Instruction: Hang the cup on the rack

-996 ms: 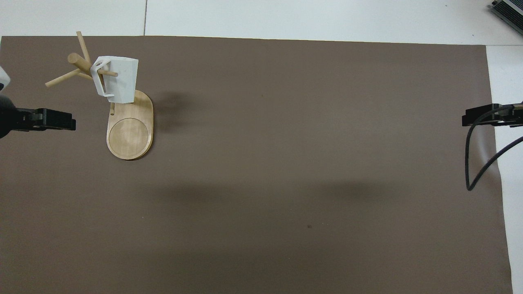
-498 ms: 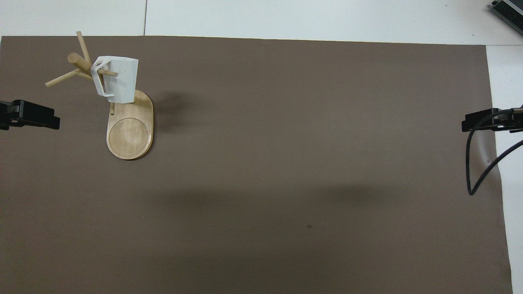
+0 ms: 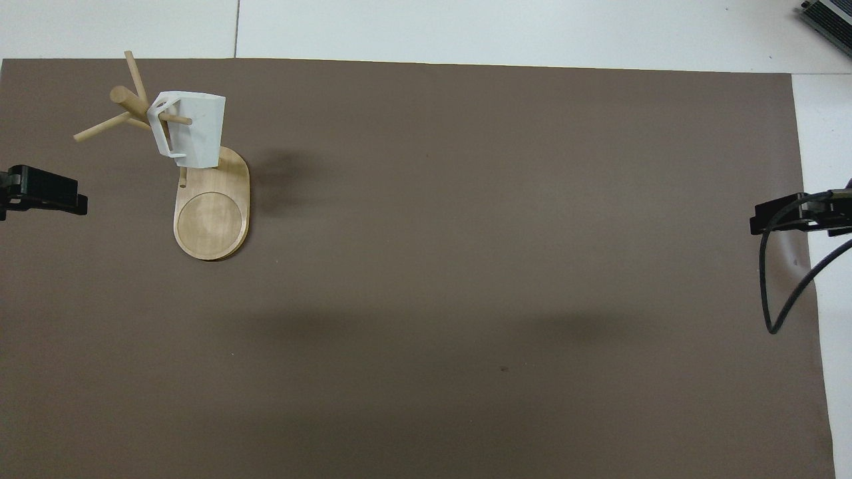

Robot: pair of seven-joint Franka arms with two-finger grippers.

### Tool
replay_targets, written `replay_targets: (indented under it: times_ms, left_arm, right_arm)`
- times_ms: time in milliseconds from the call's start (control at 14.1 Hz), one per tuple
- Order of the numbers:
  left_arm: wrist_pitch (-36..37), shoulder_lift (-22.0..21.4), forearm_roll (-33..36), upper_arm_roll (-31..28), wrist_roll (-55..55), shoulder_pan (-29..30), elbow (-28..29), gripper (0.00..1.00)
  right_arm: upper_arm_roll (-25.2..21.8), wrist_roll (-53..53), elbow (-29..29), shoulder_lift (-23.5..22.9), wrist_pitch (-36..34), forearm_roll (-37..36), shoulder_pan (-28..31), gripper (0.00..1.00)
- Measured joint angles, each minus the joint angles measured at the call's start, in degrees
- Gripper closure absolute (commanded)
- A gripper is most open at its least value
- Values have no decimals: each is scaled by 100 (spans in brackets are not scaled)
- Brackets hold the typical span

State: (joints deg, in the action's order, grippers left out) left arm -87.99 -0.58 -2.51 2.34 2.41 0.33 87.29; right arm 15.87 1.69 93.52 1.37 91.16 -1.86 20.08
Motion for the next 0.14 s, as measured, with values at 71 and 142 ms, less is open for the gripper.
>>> replay_targets:
  times_ms: [71, 142]
  left_arm:
    - [0, -2, 0, 0, 5, 2, 0, 0]
    - [0, -3, 0, 1, 11, 2, 0, 0]
  right_arm:
    - [0, 0, 0, 7, -3, 0, 0, 0]
    - [1, 0, 0, 13, -4, 0, 0, 0]
